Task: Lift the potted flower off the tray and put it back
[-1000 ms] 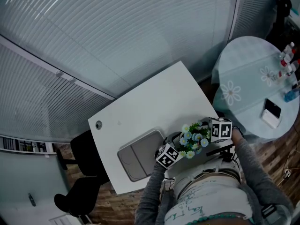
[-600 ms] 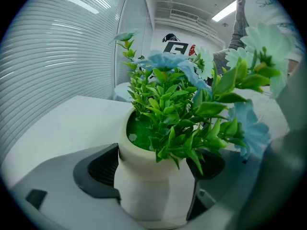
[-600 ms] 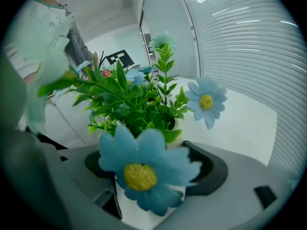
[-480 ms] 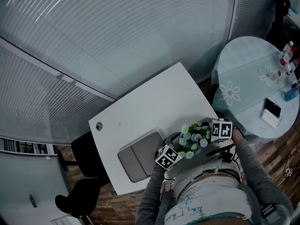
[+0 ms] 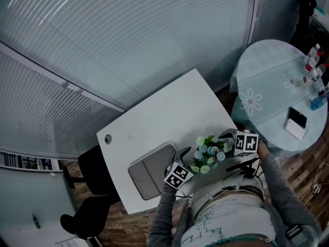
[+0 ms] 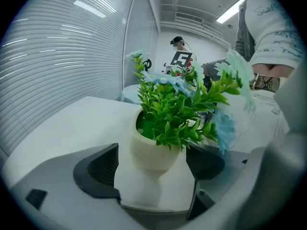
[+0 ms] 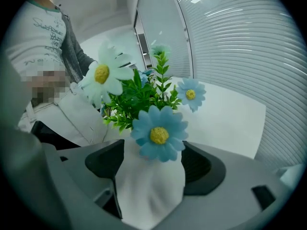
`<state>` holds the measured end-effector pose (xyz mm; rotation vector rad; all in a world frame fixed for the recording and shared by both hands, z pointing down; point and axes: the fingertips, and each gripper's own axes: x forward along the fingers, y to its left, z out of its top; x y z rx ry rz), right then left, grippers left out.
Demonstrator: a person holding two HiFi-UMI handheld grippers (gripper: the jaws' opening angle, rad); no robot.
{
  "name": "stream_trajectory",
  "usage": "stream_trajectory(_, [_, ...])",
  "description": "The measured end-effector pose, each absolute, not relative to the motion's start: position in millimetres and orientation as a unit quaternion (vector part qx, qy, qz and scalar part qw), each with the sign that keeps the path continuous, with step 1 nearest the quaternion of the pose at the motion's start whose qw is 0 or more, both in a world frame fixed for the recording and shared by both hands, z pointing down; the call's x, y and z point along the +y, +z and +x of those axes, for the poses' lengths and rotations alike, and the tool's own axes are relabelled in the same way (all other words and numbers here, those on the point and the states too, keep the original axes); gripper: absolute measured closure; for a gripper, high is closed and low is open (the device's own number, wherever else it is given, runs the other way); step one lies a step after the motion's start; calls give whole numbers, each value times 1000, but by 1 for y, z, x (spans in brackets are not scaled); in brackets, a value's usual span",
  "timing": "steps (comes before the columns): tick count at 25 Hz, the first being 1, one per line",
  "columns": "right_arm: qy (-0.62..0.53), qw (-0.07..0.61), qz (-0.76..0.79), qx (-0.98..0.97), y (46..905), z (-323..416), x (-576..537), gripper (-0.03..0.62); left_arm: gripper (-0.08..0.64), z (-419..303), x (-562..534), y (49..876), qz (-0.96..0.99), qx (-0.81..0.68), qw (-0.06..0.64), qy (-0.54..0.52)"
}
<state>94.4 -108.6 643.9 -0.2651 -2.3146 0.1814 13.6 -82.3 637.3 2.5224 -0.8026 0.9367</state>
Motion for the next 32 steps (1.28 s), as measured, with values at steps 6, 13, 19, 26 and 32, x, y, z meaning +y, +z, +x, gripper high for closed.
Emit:
stream_trajectory(6, [84, 402, -91, -907, 641, 106, -106, 225, 123, 5, -71, 633, 880, -299, 173, 326])
stream_trajectory(13, [76, 396, -66, -913, 633, 119, -109, 225, 123, -2, -62, 628, 869, -330, 180, 323])
stream_trajectory(19, [94, 388, -68, -914, 620, 129, -102, 225, 123, -9, -47, 624, 856, -356, 199, 317])
stream_trajectory(26, [106, 375, -72, -918, 603, 136, -99, 235, 126, -8, -29, 618, 848, -377, 219, 301])
stream_trajectory(32, [88, 357, -71, -927, 588, 139, -99, 465, 141, 0, -19, 611, 835, -411, 239, 276])
